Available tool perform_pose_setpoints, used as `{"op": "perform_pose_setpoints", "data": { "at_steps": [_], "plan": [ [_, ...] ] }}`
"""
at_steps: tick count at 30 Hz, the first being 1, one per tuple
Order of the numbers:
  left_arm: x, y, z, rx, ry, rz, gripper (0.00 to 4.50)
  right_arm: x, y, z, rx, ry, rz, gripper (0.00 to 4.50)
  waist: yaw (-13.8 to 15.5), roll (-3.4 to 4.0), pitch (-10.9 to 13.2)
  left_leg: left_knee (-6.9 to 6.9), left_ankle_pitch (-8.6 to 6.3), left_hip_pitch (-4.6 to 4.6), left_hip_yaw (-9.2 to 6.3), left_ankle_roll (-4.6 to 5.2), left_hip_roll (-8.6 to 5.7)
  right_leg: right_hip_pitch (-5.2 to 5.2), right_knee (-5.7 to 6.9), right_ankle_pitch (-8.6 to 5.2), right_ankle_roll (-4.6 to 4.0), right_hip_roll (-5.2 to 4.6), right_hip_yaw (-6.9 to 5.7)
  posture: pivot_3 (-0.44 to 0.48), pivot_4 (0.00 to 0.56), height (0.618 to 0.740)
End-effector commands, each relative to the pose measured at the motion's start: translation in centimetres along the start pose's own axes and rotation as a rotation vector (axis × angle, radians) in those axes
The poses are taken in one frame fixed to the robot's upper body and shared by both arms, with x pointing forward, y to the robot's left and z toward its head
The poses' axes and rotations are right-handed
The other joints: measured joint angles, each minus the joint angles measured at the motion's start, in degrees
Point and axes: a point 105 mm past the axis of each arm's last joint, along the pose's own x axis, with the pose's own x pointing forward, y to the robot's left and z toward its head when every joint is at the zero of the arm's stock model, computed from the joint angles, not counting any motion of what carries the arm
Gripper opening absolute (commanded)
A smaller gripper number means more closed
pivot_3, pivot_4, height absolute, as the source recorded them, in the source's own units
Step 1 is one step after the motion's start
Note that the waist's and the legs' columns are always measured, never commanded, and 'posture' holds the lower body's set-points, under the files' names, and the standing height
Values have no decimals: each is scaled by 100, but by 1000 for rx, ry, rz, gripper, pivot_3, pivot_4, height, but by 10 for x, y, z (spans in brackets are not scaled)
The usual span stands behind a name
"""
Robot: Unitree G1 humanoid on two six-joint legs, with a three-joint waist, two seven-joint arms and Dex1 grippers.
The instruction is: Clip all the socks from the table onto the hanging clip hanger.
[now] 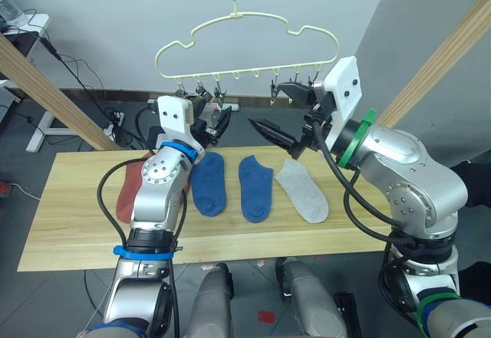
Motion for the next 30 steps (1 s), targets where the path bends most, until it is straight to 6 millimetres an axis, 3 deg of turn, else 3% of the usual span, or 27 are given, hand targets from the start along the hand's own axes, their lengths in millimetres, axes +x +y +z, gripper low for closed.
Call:
{"op": "perform_pose_setpoints", "data": {
  "at_steps": [1,9,18,30],
  "plan": [
    [-6,3,17,39,-63,21,3110,0,7,14,-33,-54,22,4500,-6,0,32,1,0,0,0,0,0,0,0,0,0,0,1,-145,401,740],
    [-24,2,24,42,-66,33,3110,0,6,14,-29,-64,16,4500,-8,4,58,-1,0,-1,3,-1,3,-2,-6,-1,1,-2,3,-136,391,740],
    [-27,14,35,48,-105,126,3110,1,10,17,-31,-81,41,4500,-5,3,59,-14,0,-7,6,0,3,1,-42,1,4,-2,4,-129,394,740],
    [-26,13,39,37,-122,126,3110,1,14,19,-32,-85,62,4500,-6,4,60,-24,0,-7,6,-1,2,0,-49,0,4,-4,3,-134,385,740]
  ]
}}
